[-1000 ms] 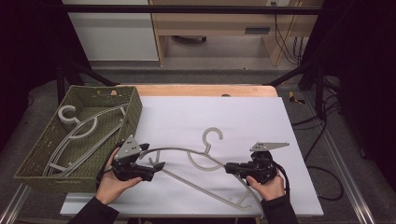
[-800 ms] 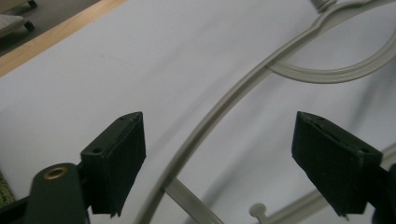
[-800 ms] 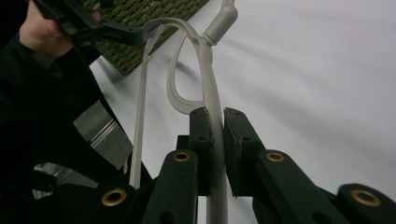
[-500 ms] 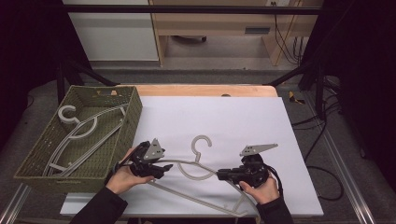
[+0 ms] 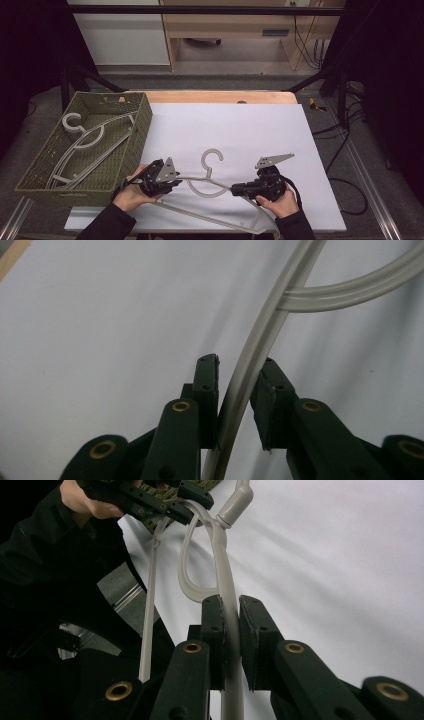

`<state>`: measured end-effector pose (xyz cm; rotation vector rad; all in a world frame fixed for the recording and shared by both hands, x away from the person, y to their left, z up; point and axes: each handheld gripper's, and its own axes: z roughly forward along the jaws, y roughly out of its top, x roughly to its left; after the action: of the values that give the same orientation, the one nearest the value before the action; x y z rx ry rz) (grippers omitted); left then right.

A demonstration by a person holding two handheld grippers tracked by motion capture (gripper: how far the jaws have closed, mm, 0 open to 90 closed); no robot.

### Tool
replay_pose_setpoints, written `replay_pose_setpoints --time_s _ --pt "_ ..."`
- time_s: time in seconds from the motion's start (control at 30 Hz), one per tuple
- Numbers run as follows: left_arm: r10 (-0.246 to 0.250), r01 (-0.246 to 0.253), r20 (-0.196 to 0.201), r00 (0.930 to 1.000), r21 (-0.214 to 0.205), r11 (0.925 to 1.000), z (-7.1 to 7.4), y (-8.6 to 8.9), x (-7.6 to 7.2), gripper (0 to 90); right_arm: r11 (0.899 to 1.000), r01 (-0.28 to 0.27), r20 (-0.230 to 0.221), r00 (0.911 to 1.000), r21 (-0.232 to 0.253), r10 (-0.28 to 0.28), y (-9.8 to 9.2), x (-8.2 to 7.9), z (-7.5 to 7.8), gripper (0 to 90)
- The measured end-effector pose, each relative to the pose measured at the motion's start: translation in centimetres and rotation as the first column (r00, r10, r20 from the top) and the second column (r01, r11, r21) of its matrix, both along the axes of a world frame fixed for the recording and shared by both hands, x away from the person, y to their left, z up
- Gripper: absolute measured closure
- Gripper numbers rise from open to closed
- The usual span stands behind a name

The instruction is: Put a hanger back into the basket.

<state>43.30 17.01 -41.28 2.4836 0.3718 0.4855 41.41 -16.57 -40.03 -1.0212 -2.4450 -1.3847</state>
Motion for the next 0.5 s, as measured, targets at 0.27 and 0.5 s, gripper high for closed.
replay_pose_setpoints --time_s 0.27,0.5 --pt "-0.003 0.003 -0.014 0.9999 0.025 0.9997 -0.3 0.4 -0.5 76.7 1.000 0.001 0.054 0.9986 -0.005 0.000 -0.2 -0.1 0.1 76.8" --pt "-0.001 0.002 -0.038 0.9993 0.016 0.9999 -0.4 0.8 -0.8 80.4 0.996 0.088 0.145 0.9856 0.001 -0.087 -1.4 -0.1 0.4 66.7"
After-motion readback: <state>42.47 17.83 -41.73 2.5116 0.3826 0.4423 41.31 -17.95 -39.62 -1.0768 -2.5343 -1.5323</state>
